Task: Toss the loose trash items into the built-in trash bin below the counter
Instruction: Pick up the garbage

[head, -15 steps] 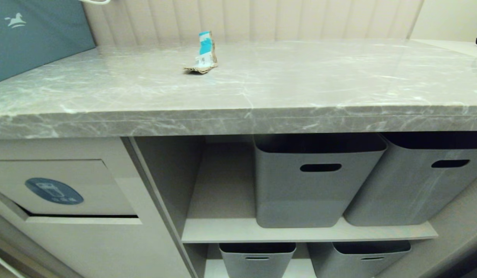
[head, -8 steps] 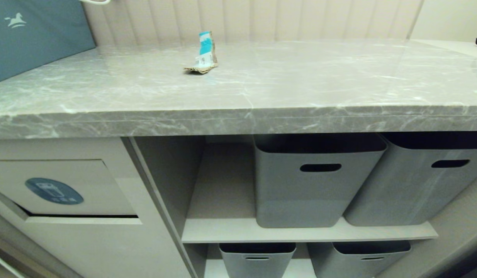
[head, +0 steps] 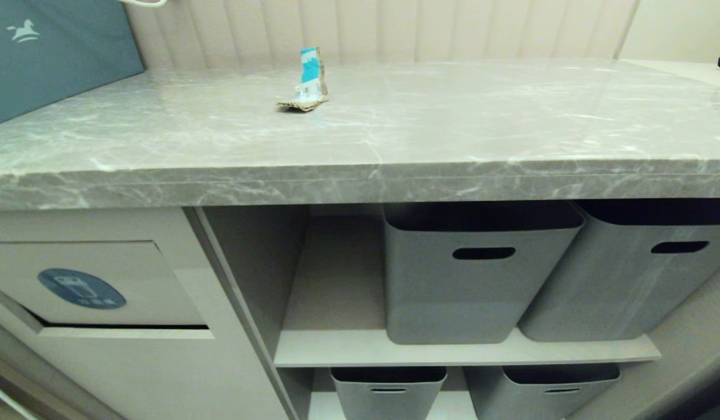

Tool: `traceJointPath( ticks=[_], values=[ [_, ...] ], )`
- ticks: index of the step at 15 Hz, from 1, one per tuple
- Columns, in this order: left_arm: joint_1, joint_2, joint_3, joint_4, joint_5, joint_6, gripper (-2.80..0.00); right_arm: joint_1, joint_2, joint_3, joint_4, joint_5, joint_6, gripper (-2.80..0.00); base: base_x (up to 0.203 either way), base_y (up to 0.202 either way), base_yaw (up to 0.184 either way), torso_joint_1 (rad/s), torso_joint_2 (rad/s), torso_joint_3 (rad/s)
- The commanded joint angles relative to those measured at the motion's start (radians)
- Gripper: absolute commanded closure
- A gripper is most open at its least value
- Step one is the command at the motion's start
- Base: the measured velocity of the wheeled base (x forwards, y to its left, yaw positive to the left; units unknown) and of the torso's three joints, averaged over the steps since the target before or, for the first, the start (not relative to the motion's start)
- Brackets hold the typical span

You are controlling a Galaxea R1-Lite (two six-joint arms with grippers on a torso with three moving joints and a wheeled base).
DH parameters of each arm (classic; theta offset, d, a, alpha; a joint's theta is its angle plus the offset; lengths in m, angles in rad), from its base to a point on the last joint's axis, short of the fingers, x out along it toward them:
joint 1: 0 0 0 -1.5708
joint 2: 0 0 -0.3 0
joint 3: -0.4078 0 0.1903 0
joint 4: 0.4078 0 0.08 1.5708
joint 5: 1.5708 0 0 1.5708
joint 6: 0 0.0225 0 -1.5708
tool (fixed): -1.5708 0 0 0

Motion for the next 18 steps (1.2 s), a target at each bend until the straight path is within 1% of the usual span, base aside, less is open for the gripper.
traceJointPath(
  ticks=[1,8,15,18],
  values=[
    [0.001,-0.022,0.003,-0.001,0.000,0.000,0.00,0.000,0.000,0.002,0.000,0.001,0.000,0.00,0.000,0.000,0.000,0.000,0.00,0.000],
    [0.001,-0.022,0.003,-0.001,0.001,-0.004,0.00,0.000,0.000,0.002,0.000,0.001,0.000,0.00,0.000,0.000,0.000,0.000,0.00,0.000],
    [0.001,-0.022,0.003,-0.001,0.000,-0.002,0.00,0.000,0.000,0.002,0.000,0.000,0.000,0.00,-0.179,0.000,0.001,0.002,0.00,0.004],
    [0.001,-0.022,0.003,-0.001,0.000,0.000,0.00,0.000,0.000,0.002,0.000,-0.001,0.000,0.00,-0.036,0.000,-0.003,0.001,0.00,0.004]
  ],
)
